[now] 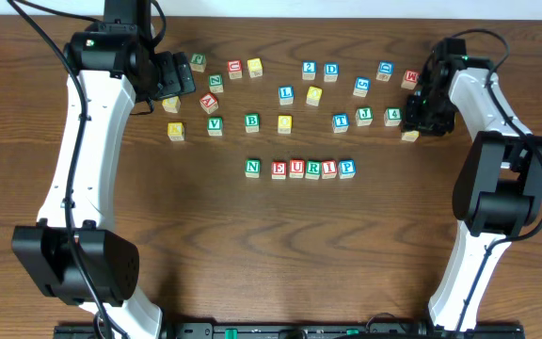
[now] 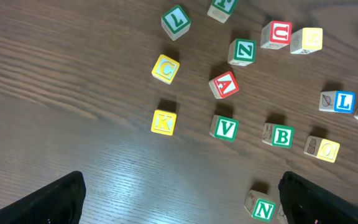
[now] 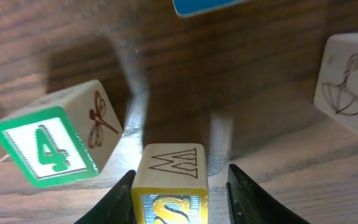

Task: Spell out NEURIPS
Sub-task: 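Lower the right gripper around the yellow S block and close it, then lift the yellow S block and carry it toward the row's right end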

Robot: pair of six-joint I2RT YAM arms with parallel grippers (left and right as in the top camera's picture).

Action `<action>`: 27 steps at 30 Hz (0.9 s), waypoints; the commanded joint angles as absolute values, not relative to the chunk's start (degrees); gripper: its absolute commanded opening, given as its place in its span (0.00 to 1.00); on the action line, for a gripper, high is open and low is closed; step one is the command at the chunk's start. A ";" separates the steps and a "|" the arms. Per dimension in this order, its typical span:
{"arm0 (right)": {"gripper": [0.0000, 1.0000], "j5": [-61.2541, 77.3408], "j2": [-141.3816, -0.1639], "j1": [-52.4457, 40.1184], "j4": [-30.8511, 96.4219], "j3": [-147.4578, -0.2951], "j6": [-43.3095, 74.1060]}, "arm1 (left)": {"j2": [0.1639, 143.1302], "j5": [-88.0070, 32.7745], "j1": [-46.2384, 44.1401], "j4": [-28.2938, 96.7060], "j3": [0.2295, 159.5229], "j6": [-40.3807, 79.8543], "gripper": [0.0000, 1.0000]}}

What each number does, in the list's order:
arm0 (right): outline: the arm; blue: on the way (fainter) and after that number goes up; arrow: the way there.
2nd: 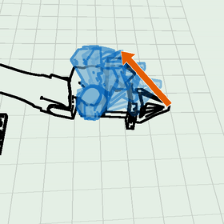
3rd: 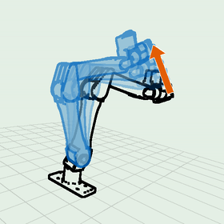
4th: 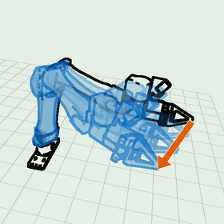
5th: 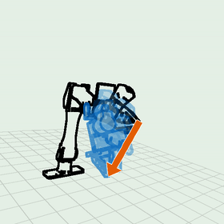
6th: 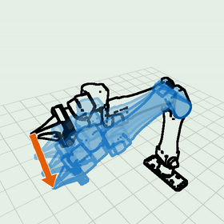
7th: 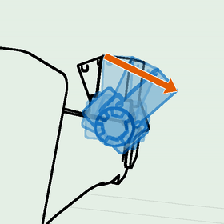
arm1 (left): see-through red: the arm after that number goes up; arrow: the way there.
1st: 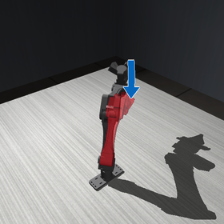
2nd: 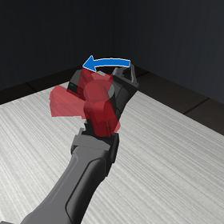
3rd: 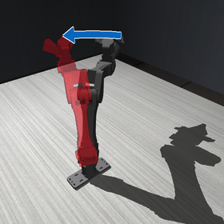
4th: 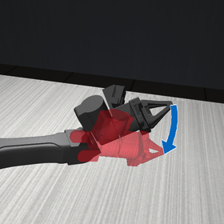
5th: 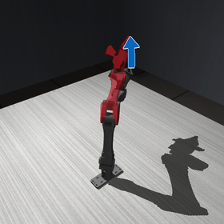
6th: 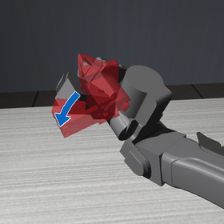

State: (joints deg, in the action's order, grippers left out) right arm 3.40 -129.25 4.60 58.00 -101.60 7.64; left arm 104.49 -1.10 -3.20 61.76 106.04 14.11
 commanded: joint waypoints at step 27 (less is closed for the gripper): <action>0.28 8.05 -123.22 -4.54 73.52 -102.91 5.91 | 104.81 -0.38 -2.94 60.66 106.72 14.13 0.98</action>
